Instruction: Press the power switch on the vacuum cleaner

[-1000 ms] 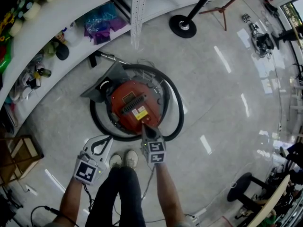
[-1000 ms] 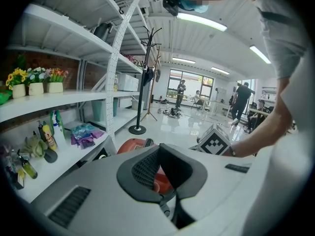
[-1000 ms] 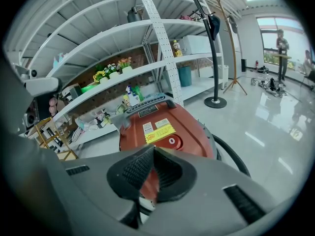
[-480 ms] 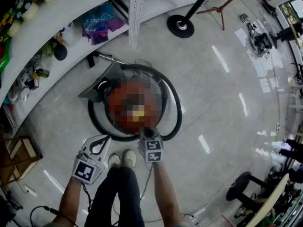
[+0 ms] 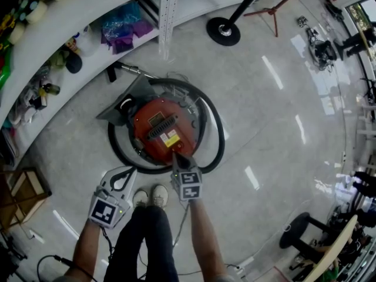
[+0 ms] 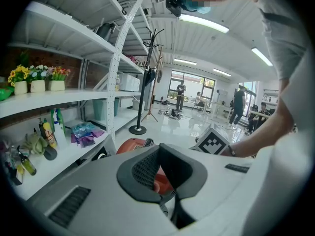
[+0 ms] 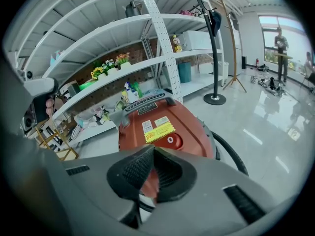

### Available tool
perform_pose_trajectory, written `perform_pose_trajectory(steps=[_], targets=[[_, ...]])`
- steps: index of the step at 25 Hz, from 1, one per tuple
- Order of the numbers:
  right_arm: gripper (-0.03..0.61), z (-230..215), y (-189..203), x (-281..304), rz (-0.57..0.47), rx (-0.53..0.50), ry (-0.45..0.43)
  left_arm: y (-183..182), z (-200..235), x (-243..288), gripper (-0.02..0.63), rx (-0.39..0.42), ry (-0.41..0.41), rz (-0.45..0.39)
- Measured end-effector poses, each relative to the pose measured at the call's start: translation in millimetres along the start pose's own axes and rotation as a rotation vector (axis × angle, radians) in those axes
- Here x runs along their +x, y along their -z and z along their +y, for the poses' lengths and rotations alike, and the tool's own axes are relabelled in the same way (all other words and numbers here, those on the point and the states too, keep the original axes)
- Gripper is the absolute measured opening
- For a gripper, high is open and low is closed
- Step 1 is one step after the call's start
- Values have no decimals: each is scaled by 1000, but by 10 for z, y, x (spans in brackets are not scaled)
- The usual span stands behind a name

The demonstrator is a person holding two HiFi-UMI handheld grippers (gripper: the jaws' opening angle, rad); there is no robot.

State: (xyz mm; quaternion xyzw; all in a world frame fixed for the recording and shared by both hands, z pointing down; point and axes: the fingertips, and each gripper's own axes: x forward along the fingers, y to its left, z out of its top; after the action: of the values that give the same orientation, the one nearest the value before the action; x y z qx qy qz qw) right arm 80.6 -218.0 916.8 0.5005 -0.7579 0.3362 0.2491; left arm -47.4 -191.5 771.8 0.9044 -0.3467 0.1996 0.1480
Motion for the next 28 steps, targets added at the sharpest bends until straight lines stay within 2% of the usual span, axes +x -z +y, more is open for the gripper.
perform_pose_trajectory(steps=[12, 28], targets=[[12, -6, 48, -53, -7, 0, -28, -39, -25, 7, 8, 11, -5, 10], [12, 101, -337, -763, -139, -16, -51, -228, -84, -33, 8, 30, -11, -13]])
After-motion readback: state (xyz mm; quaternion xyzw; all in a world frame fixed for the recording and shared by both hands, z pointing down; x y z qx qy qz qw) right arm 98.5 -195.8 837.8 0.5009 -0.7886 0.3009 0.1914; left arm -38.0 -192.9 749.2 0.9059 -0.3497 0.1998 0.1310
